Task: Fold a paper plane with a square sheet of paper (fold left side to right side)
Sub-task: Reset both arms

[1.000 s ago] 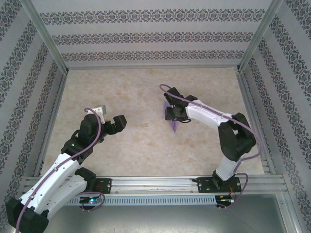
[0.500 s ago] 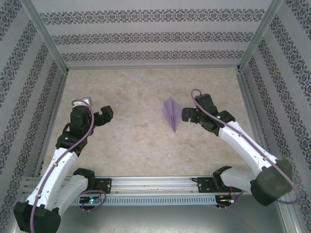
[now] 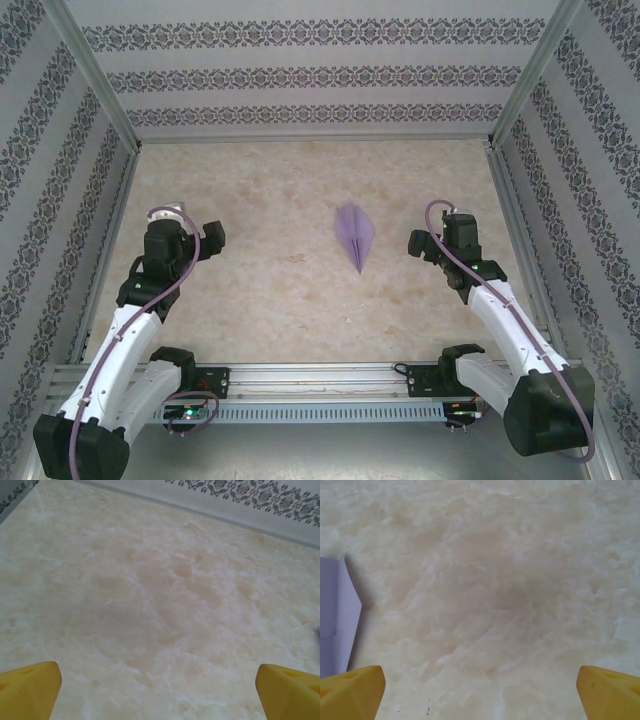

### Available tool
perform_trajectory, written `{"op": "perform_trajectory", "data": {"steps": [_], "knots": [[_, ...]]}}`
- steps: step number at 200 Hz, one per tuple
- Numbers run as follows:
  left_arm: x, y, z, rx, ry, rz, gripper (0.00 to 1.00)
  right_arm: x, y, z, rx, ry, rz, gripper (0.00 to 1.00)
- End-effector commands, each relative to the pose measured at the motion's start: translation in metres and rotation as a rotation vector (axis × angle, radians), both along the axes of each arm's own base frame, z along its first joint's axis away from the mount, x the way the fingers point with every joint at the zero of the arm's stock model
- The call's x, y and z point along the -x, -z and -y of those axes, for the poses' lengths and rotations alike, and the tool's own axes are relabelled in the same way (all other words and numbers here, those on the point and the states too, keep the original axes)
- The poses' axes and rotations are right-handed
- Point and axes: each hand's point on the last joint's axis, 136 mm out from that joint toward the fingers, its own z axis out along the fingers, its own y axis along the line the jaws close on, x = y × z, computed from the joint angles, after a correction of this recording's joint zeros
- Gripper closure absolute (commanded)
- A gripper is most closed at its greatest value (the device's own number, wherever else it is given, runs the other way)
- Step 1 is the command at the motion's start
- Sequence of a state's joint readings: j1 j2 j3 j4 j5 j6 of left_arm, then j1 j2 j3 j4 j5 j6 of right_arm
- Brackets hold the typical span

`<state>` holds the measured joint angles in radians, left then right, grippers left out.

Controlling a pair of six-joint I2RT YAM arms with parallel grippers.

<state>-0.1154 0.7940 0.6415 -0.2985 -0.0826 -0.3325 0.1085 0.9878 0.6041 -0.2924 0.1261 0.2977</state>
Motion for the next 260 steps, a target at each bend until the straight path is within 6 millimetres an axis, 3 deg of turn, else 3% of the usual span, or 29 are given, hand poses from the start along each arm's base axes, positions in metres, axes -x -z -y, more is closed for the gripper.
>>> {"op": "perform_trajectory", "data": {"steps": [1,83,90,186,260], "knots": [[-0.004,0.001,-0.015,-0.071,-0.04,0.034,0.0,-0.016,-0.012,0.005,0.045,-0.019,0.117,0.02],[-0.011,0.035,-0.022,-0.113,-0.057,-0.02,0.0,-0.033,0.007,0.025,0.1,0.004,0.293,0.02],[-0.012,0.037,-0.022,-0.115,-0.057,-0.024,0.0,-0.029,0.019,0.025,0.102,-0.001,0.281,0.02],[-0.019,0.061,-0.031,-0.154,-0.07,-0.054,0.0,-0.066,-0.005,0.015,0.136,-0.102,0.518,0.02],[-0.037,0.086,-0.038,-0.22,-0.061,-0.073,0.0,-0.083,0.022,0.01,0.11,-0.145,0.524,0.02]]}}
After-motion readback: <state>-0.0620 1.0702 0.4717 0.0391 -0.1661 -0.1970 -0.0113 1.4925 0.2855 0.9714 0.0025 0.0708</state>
